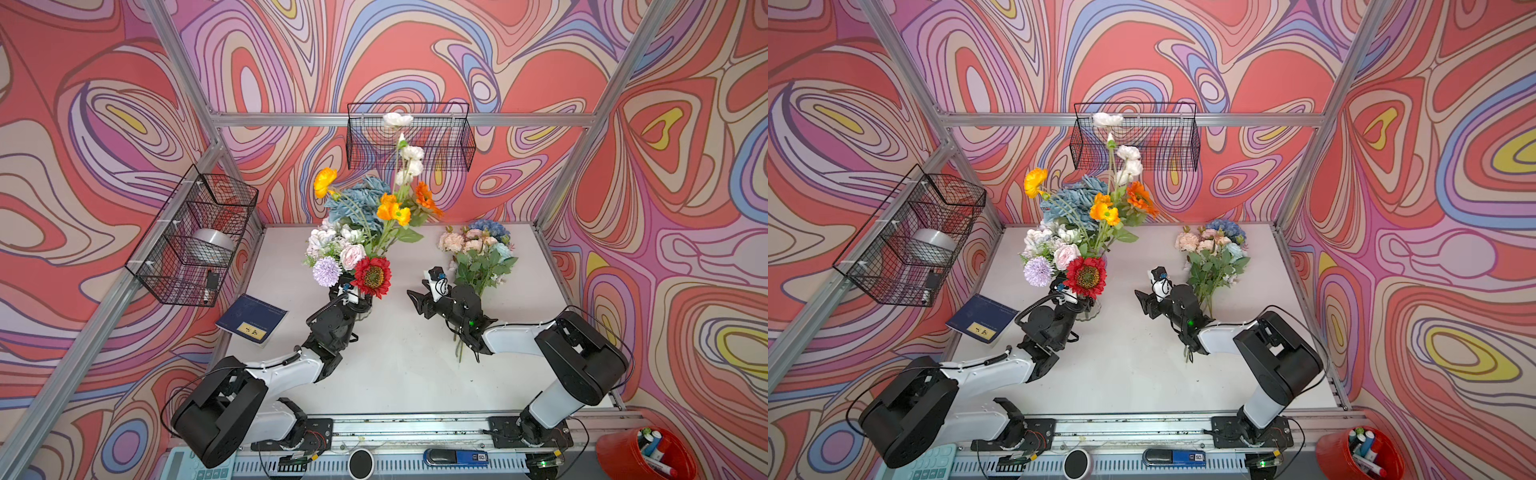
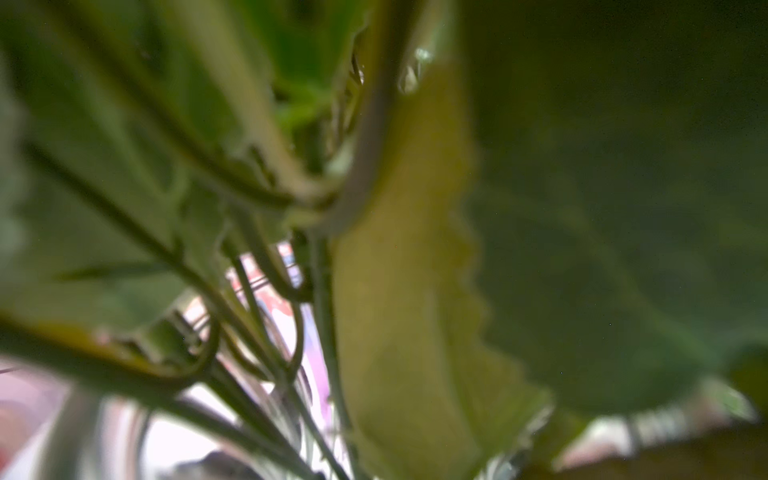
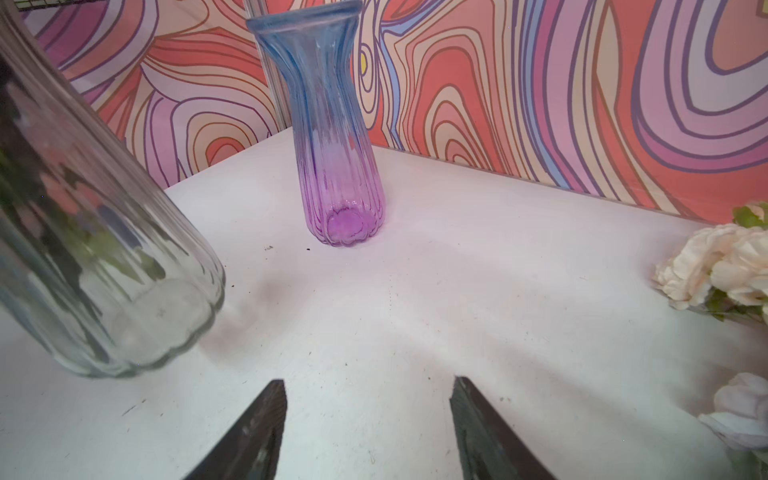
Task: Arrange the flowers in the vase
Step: 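Carry the clear flower-filled vase with the left gripper toward the far corner, then release the clear vase with the left gripper while the right gripper reaches the blue-purple vase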
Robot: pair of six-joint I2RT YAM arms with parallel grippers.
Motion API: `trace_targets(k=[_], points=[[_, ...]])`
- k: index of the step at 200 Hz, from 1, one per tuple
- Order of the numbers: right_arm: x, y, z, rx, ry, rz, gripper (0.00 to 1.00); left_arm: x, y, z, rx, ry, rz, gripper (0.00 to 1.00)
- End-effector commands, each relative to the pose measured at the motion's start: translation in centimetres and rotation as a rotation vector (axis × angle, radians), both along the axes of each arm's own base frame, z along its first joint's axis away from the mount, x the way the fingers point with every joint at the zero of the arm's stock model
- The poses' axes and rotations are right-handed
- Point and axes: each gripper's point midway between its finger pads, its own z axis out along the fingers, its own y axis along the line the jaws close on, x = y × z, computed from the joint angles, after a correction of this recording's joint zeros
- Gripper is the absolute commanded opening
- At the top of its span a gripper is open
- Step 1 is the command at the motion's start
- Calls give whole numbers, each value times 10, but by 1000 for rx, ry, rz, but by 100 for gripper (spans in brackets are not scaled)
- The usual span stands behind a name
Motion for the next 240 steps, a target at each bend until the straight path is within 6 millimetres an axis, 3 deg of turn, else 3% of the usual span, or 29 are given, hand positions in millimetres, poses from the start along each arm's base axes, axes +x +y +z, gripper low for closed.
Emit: trace_targets(k=[1,29,49,54,87,118,156,188,240], points=[[0,-5,6,8,-16,-24,65,-10,41,83,-131,-260,139,0],[0,-4,3,4,-7,-22,66,7,77,88,-142,-269,264,0],[0,-3,1,-1,2,-20,66,22,95,85,-138,-260,319,0],[1,-3,1,-1,4,-22,66,27,99,97,-152,-286,333,0],[0,-4,-3,-10,15,-24,66,57,125,100,-176,-294,383,0],[0,-5,-4,-12,32,-33,66,94,133,97,-185,-292,384,0],[2,-4,0,-9,40,-36,66,135,137,73,-208,-251,395,0],[8,3,6,-44,37,-14,66,154,154,46,-285,-212,407,0],[20,30,26,-6,-3,76,67,173,149,22,-257,-171,393,0]])
